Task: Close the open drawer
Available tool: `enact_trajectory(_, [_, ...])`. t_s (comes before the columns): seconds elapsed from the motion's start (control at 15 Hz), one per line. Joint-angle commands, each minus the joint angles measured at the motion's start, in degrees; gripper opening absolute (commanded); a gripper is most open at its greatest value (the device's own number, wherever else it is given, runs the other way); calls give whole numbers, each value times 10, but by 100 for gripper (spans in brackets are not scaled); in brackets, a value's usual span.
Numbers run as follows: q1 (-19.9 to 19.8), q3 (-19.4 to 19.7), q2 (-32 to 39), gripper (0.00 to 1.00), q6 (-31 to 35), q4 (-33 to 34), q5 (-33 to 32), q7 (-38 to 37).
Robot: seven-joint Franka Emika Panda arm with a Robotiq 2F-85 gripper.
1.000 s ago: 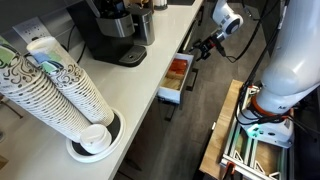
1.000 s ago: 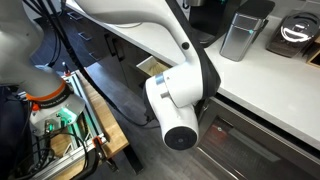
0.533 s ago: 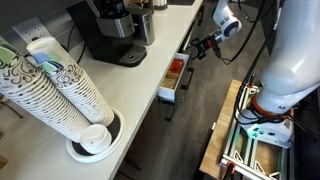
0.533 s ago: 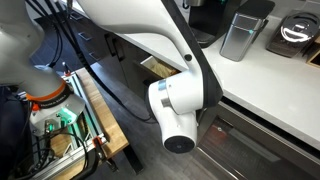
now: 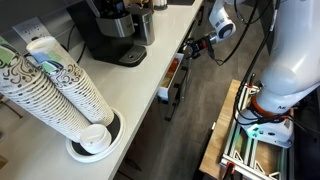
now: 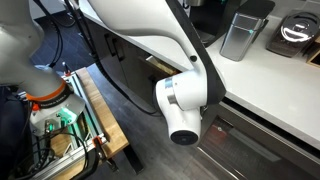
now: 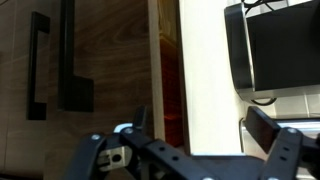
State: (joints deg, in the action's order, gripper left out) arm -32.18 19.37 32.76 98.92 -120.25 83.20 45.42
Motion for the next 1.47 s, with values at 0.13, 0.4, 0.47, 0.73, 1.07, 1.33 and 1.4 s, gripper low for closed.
enact_trajectory(0.13, [11, -6, 28, 100, -14, 22, 39, -3])
enact_trajectory(0.4, [16, -8, 37, 100, -20, 26, 55, -8])
enact_trajectory(0.47, [15, -10, 41, 100, -26, 27, 63, -2])
enact_trajectory(0.73, [19, -9, 49, 100, -39, 29, 80, -8])
enact_trajectory(1.07, [25, -10, 58, 100, -58, 29, 93, -12])
enact_trajectory(1.33, [26, -11, 62, 100, -75, 29, 108, -13])
enact_trajectory(1.4, [28, -10, 63, 100, -78, 30, 110, -13])
